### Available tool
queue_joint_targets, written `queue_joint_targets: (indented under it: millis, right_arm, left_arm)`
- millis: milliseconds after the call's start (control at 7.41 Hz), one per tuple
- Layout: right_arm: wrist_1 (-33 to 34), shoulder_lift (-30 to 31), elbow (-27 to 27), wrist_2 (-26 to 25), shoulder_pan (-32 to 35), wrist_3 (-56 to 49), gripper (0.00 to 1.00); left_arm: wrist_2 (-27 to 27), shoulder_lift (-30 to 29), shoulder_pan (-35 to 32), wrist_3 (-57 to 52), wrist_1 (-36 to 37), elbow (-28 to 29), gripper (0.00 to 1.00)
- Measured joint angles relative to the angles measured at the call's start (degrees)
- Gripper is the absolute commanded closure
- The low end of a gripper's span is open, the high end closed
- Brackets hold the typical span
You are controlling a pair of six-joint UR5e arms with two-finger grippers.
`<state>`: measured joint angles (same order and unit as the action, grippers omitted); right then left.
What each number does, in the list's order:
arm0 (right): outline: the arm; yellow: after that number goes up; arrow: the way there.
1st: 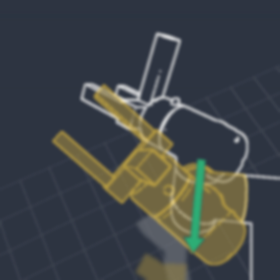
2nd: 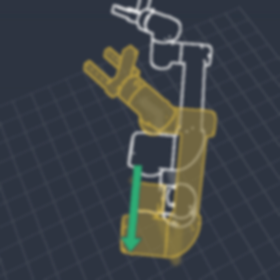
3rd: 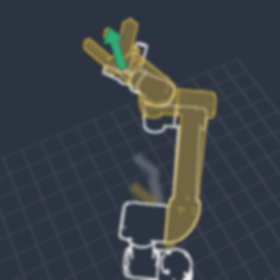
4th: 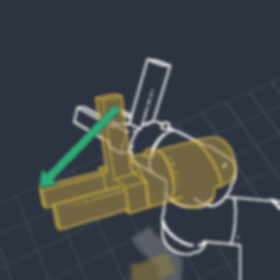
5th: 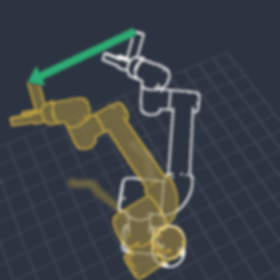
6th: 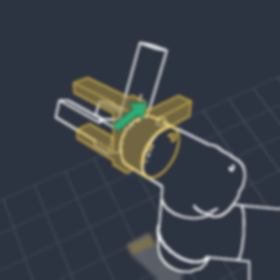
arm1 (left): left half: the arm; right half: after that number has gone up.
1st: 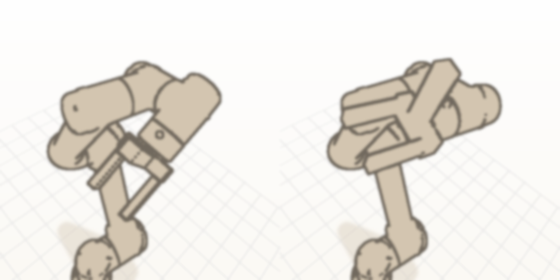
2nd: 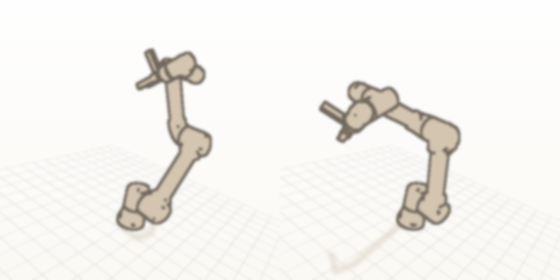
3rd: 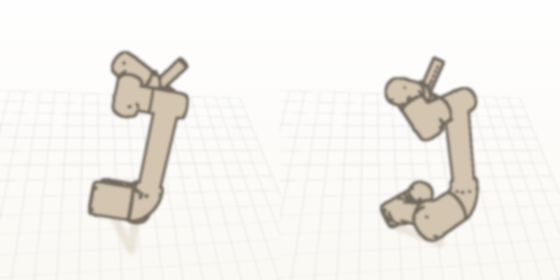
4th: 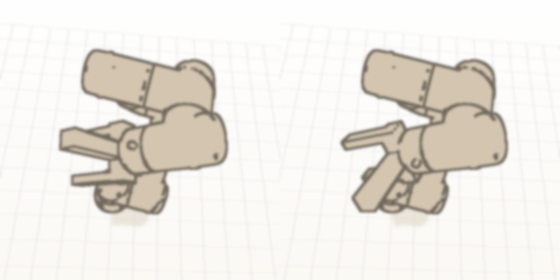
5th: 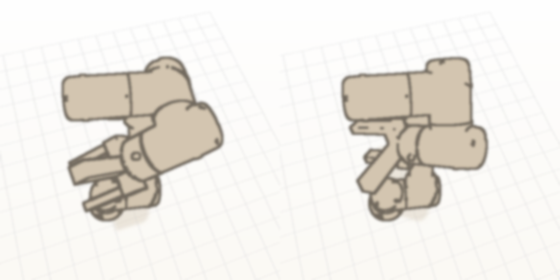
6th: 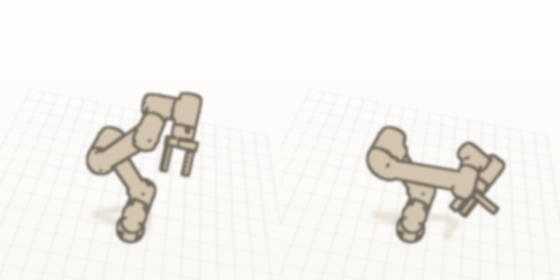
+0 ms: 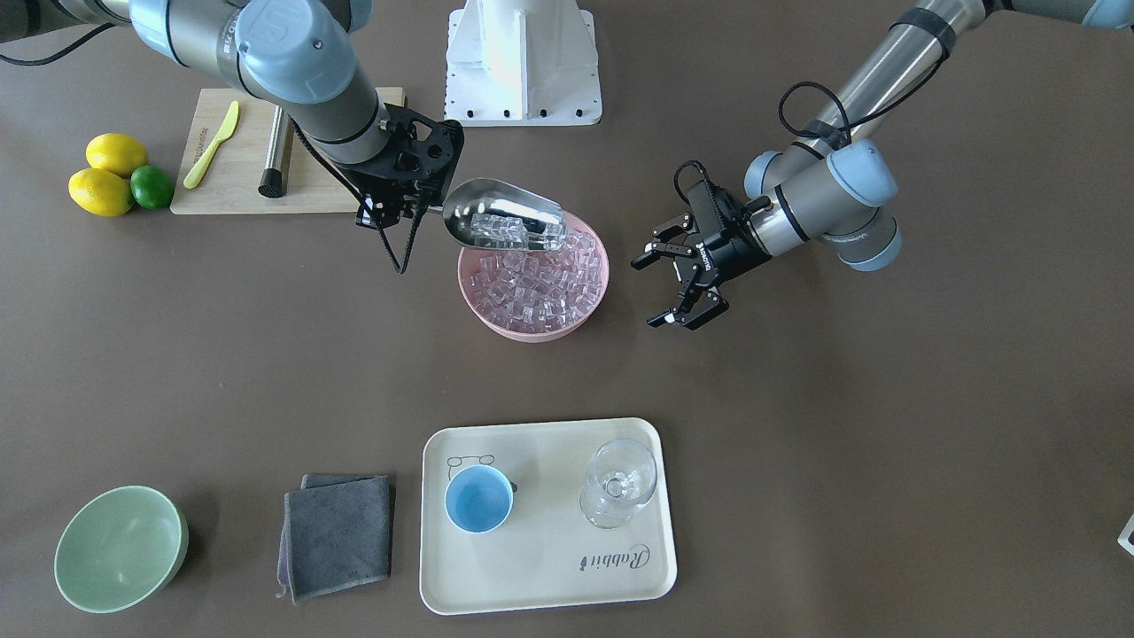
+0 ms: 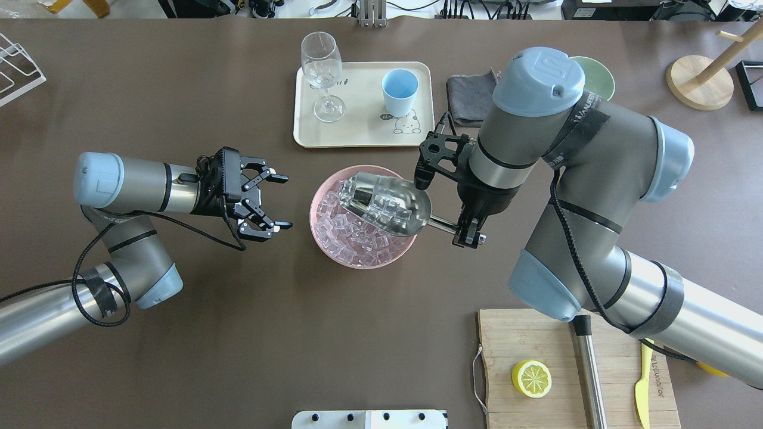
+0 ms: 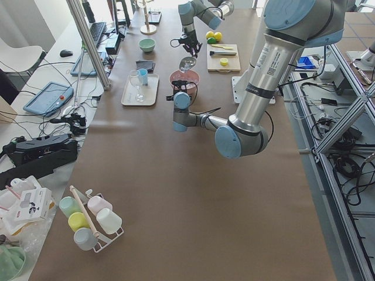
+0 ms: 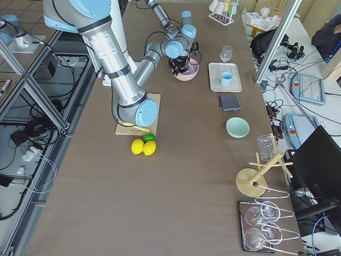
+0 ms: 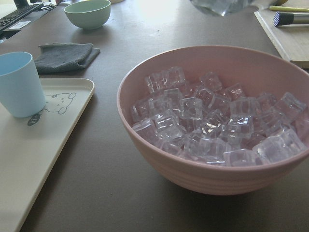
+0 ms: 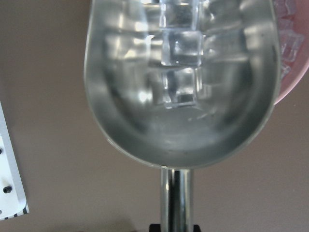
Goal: Put ice in cup with scoop
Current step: 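Lift the ice-filled scoop out of the bowl with the right gripper, then carry the scoop to the light-blue cup on the tray while the left arm withdraws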
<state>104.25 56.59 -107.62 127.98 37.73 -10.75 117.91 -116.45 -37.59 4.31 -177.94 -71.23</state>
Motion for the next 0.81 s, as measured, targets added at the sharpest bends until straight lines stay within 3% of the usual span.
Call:
queue_joint_targets:
  millis: [270, 810]
  right_arm:
    - [-1.63, 0.09, -1.22, 0.07, 1.72, 0.64, 1.00]
    - [-11.27, 1.85, -0.96, 1.32, 4.87, 8.01, 1.00]
  left_arm:
    - [0.12, -0.12, -0.65, 0.00, 2.01, -1.04, 0.02]
    - [0.08, 1.87, -1.63, -0.08, 6.68, -5.90, 0.02]
